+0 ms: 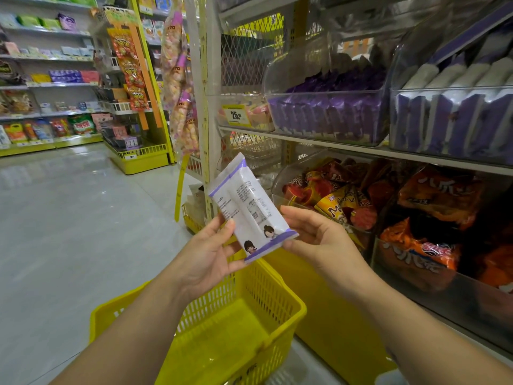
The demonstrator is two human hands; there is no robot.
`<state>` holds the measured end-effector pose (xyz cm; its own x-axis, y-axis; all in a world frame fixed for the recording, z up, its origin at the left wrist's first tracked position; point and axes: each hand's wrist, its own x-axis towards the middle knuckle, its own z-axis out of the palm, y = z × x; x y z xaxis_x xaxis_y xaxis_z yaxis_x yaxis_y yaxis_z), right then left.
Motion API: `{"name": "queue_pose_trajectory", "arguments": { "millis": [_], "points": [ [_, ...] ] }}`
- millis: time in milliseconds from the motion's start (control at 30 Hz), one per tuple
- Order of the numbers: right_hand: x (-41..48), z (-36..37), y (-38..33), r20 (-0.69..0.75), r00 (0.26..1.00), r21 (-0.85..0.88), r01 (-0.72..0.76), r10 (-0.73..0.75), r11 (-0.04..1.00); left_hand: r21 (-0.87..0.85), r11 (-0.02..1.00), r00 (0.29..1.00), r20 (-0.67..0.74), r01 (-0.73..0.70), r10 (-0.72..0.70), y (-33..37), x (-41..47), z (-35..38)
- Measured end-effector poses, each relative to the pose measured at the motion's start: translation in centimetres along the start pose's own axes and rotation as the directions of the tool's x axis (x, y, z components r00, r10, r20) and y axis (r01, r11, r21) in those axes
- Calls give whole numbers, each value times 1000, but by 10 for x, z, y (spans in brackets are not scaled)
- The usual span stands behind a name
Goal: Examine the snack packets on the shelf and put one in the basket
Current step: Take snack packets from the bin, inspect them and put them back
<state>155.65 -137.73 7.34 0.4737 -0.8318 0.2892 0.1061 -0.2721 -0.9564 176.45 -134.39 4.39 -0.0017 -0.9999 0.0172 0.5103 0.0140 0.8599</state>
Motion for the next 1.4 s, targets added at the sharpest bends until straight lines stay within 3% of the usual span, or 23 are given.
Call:
{"name": "queue_pose_trajectory", "arguments": {
  "millis": [200, 333, 400, 500, 600, 767, 833, 933, 1000, 1067, 1267, 1400],
  "points": [
    [6, -5, 9, -62, 993, 52, -102, 105, 993, 203, 974, 993, -39, -102, 113, 1, -6, 19],
    [10, -1, 13, 33, 973, 237, -231, 230, 943, 505, 842, 969, -48, -187, 244, -5, -10, 33],
    [11, 1, 15, 60, 960, 251, -279, 273, 927, 592, 777, 960, -17, -215, 279, -8, -10, 37],
    [13, 0, 15, 51, 955, 251, -297, 293, 922, 643, 734, 957, -9, -216, 289, -10, -10, 36],
    [15, -3, 18, 37, 965, 255, -261, 261, 931, 653, 741, 953, -93, -160, 288, -8, -9, 30],
    [10, 8, 23, 91, 968, 298, -252, 235, 921, 745, 654, 889, -204, -130, 409, -18, -6, 30],
    [9, 11, 22, 63, 973, 296, -231, 222, 927, 738, 663, 904, -188, -127, 383, -21, -6, 34],
    [7, 9, 18, 18, 978, 267, -205, 208, 942, 672, 731, 970, -78, -119, 229, -18, -8, 40],
    [6, 8, 17, 5, 979, 248, -198, 203, 948, 717, 689, 985, -15, -108, 170, -15, -10, 41],
    [5, 8, 15, -12, 981, 220, -187, 194, 957, 781, 618, 985, -25, -88, 172, -12, -11, 42],
    [1, 9, 14, -26, 990, 38, -137, 138, 990, 790, 610, 991, -16, -71, 135, -16, -17, 45],
    [0, 8, 14, -3, 990, 29, -139, 139, 990, 814, 581, 991, -59, -24, 124, -17, -16, 44]
  ]
}}
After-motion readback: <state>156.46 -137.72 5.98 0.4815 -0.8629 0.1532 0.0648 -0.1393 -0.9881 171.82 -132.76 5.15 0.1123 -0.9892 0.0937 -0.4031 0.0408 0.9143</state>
